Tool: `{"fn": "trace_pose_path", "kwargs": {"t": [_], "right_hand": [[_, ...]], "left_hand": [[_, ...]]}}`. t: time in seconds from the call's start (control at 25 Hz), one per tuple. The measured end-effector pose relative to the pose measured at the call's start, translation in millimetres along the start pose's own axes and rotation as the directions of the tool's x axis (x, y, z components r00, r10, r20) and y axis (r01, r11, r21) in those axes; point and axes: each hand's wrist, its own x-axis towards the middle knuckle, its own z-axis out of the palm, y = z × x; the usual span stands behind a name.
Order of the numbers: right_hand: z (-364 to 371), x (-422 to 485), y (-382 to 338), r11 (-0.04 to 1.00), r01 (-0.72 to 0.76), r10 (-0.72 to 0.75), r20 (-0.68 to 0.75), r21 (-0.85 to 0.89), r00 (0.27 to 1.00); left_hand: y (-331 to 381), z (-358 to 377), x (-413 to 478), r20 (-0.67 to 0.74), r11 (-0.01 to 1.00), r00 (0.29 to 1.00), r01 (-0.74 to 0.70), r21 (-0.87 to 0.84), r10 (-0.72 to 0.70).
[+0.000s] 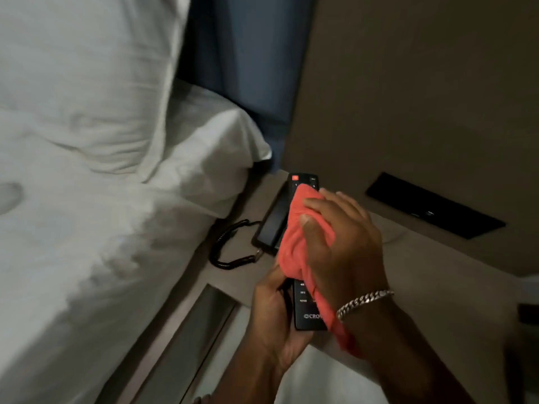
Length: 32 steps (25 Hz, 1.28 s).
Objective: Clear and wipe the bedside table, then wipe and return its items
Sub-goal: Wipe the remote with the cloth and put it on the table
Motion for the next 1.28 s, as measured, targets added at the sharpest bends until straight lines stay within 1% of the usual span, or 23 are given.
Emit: {"fn": "trace_pose_path", "kwargs": {"t": [0.04, 0.16, 0.2, 0.24, 0.32, 0.36, 0.44, 0.56, 0.6, 0.68, 0.76, 0.84, 0.88, 0.96, 1.04, 1.16, 1.2, 1.28], "right_hand": [[-11, -7, 15, 1.0, -0.018, 0.018, 0.009, -0.019, 1.0], [-43, -58, 49, 0.999, 0.01, -0.001, 0.189, -0.045, 0.982], [-51, -73, 62, 0.999, 0.02, -0.014, 0.217, -0.026, 0.976], [-58, -83, 77, 1.0, 0.025, -0.022, 0.216, -0.008, 0.976], [-73, -90, 102, 1.0, -0.01, 0.01, 0.177, 0.0, 0.984], [-78, -87, 113, 0.999, -0.03, 0.031, 0.152, -0.011, 0.988], [-84, -69, 133, 0.996, -0.065, 0.07, 0.091, -0.062, 0.993], [-95, -37, 169, 0.973, -0.211, 0.211, -0.007, -0.097, 0.977], [-97, -33, 178, 0.965, -0.251, 0.251, -0.005, -0.08, 0.968], [-97, -46, 194, 0.964, -0.262, 0.265, 0.069, -0.049, 0.962], [-98, -76, 208, 0.968, -0.25, 0.252, 0.171, -0.038, 0.952], [-105, -102, 230, 0.94, -0.34, 0.327, 0.234, 0.016, 0.916], [-107, -110, 244, 0.916, -0.397, 0.375, 0.236, 0.052, 0.896], [-113, -128, 275, 0.864, -0.489, 0.463, 0.194, 0.119, 0.865], [-113, -142, 301, 0.823, -0.553, 0.534, 0.153, 0.129, 0.831], [-103, -155, 325, 0.802, -0.59, 0.58, 0.11, 0.094, 0.807], [-100, -156, 331, 0.794, -0.603, 0.596, 0.099, 0.082, 0.797], [-98, -158, 339, 0.793, -0.606, 0.599, 0.108, 0.062, 0.794]], "left_hand": [[-15, 7, 5, -0.021, 0.999, 1.0, 0.019, 0.031, -0.019], [-48, 26, 24, -0.084, 0.995, 0.996, 0.017, 0.096, -0.009], [-57, 30, 28, -0.09, 0.995, 0.996, 0.031, 0.095, -0.023], [-67, 32, 32, -0.082, 0.995, 0.995, 0.064, 0.083, -0.057], [-92, 34, 38, -0.078, 0.991, 0.989, 0.128, 0.043, -0.125], [-105, 31, 40, -0.093, 0.988, 0.986, 0.145, 0.043, -0.141], [-131, 27, 43, -0.043, 0.983, 0.985, 0.171, 0.071, -0.168], [-163, 27, 51, 0.031, 0.968, 0.975, 0.212, 0.131, -0.218], [-169, 25, 56, 0.036, 0.964, 0.972, 0.225, 0.139, -0.232], [-179, 19, 69, -0.001, 0.951, 0.967, 0.25, 0.179, -0.254], [-189, 7, 86, -0.12, 0.917, 0.951, 0.308, 0.255, -0.286], [-204, -5, 103, -0.245, 0.858, 0.916, 0.387, 0.339, -0.316], [-214, -11, 109, -0.276, 0.823, 0.911, 0.4, 0.403, -0.308], [-243, -23, 123, -0.348, 0.698, 0.918, 0.375, 0.61, -0.189], [-269, -27, 137, -0.383, 0.532, 0.923, 0.339, 0.776, -0.03], [-298, -31, 154, -0.366, 0.329, 0.924, 0.313, 0.891, 0.113], [-303, -33, 156, -0.342, 0.248, 0.926, 0.297, 0.922, 0.161], [-309, -32, 156, -0.24, 0.085, 0.935, 0.225, 0.971, 0.261]]}}
